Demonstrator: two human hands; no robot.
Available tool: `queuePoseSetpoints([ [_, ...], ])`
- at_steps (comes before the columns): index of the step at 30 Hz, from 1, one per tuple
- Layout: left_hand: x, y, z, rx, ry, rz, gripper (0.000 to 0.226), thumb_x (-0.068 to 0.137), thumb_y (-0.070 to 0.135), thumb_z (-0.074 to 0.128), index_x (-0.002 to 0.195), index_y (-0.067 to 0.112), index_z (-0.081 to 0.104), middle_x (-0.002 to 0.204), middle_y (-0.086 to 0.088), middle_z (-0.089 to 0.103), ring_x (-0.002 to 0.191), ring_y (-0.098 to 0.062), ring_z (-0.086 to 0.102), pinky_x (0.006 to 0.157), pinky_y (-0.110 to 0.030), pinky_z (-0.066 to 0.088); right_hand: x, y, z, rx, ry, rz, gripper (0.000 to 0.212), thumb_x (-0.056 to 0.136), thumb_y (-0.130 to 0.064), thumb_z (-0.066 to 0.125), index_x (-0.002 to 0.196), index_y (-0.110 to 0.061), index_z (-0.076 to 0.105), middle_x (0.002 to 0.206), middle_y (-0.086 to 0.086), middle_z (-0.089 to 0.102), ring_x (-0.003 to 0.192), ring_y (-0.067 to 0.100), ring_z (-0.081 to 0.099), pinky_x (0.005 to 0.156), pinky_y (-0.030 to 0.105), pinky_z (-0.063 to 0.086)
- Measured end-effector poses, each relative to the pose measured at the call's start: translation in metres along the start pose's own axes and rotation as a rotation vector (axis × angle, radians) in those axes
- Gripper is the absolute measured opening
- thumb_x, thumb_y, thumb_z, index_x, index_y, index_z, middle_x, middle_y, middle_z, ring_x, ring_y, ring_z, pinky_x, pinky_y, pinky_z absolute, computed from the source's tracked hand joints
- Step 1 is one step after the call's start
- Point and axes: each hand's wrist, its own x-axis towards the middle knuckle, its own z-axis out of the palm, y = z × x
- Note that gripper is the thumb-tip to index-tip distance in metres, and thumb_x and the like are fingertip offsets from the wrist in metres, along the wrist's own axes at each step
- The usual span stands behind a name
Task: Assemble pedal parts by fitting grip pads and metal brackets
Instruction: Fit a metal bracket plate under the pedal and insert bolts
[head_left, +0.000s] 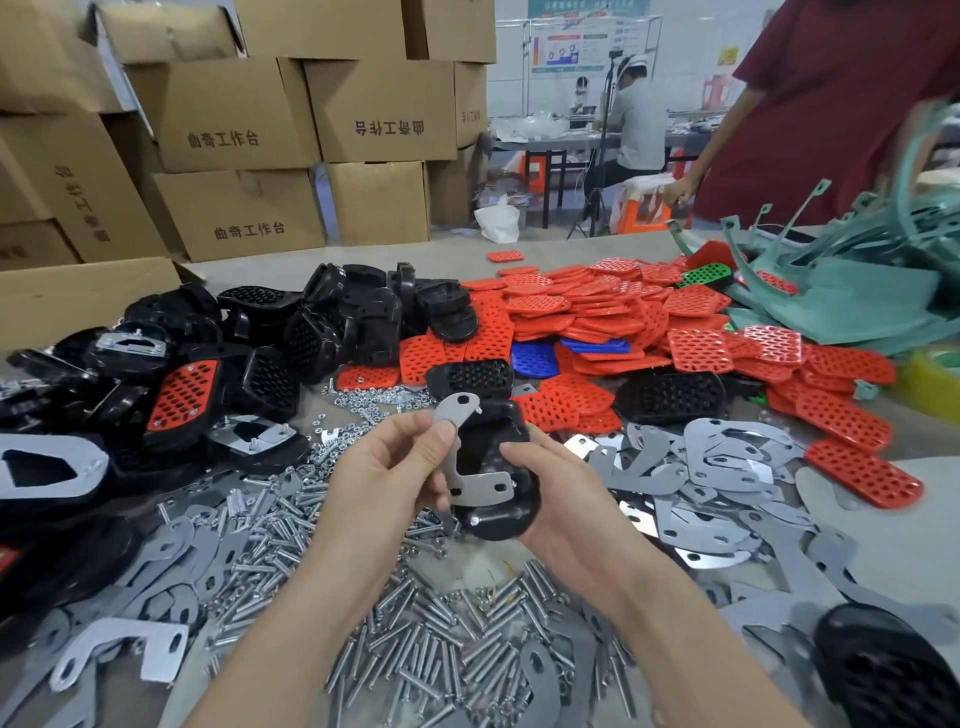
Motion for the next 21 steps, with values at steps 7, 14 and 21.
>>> queuePoseSetpoints([
  [7,0.001,-0.004,0.0,0.061,0.031,0.031,0.015,0.079,0.031,0.074,0.089,0.02,0.072,0.06,0.001,0.06,0.047,-0.009,0.051,0.045,-0.02,0.047,-0.001,0.003,0.003,-0.077,-0.037,-0.009,0.031,0.108,-0.01,0.045,0.132,-0.012,0.065,0.125,0.027,0.07,0.1,0.037,0.067,0.101,0.058,0.052],
  [14,0.0,-0.012,0.001,0.25,0.1,0.112,0.01,0.094,0.026,0.069,0.098,0.017,0.067,0.055,0.004,0.058,0.044,-0.012,0.052,0.047,-0.021,0.048,-0.005,0.001,0.007,-0.108,-0.058,-0.016,0.03,0.109,-0.013,0.045,0.133,-0.013,0.064,0.119,0.026,0.072,0.092,0.033,0.068,0.088,0.047,0.056],
  [21,-0.002,-0.014,0.001,0.379,0.107,0.17,0.003,0.097,0.028,0.065,0.098,0.025,0.065,0.075,0.016,0.067,0.05,0.0,0.056,0.045,-0.016,0.043,-0.002,0.004,0.005,-0.099,-0.045,-0.008,0.029,0.108,-0.013,0.047,0.123,-0.018,0.071,0.113,0.016,0.077,0.093,0.027,0.075,0.083,0.049,0.062],
])
